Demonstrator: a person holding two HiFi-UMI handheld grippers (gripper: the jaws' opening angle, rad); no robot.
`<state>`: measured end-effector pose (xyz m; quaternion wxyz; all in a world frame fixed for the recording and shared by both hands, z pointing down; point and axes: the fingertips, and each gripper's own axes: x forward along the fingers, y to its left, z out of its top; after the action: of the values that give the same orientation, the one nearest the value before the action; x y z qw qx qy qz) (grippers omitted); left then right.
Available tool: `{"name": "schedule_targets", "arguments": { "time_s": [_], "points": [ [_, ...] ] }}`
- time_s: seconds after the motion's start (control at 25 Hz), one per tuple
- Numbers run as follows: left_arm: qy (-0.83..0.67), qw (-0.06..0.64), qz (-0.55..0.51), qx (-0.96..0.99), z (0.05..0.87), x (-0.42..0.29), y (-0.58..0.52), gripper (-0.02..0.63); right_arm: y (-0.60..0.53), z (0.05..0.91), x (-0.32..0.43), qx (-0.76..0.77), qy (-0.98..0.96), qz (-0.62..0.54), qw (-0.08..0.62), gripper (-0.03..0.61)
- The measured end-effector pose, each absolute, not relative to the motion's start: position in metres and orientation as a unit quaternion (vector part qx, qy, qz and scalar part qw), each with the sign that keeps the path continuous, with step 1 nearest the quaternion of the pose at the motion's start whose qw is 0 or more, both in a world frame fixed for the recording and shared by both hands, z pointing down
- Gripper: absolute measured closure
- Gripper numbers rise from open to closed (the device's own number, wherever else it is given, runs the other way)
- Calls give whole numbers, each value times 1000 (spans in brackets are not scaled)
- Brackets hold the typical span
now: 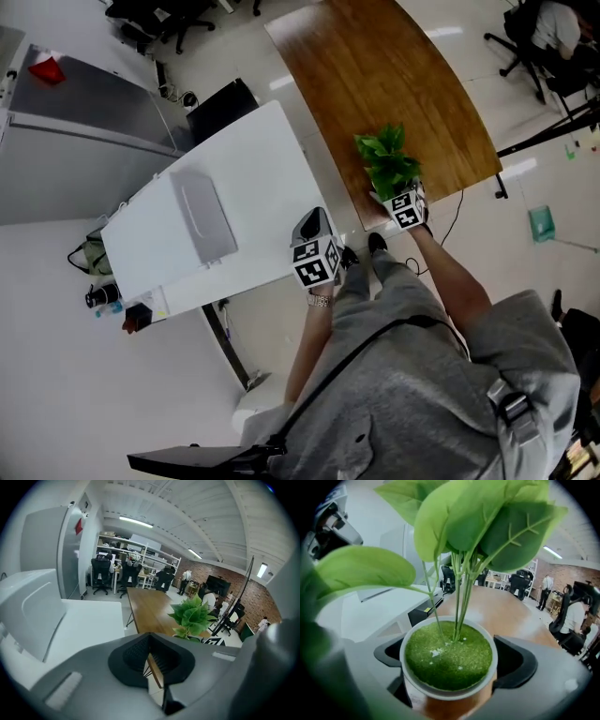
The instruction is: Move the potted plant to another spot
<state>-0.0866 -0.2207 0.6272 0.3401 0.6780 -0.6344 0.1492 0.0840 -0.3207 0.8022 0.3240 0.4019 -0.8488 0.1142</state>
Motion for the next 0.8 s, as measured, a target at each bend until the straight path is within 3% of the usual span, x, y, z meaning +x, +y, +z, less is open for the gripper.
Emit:
{"name": "schedule_targets", "arguments": {
  "time_s": [0.52,0.8],
  "points": [
    [-647,330,163,668,621,-68,-218,600,-311,802,102,374,-868,131,298,-2],
    [-638,327,174,675,623,-51,-189,600,-272,789,159,435,-843,167,269,4]
  ]
}}
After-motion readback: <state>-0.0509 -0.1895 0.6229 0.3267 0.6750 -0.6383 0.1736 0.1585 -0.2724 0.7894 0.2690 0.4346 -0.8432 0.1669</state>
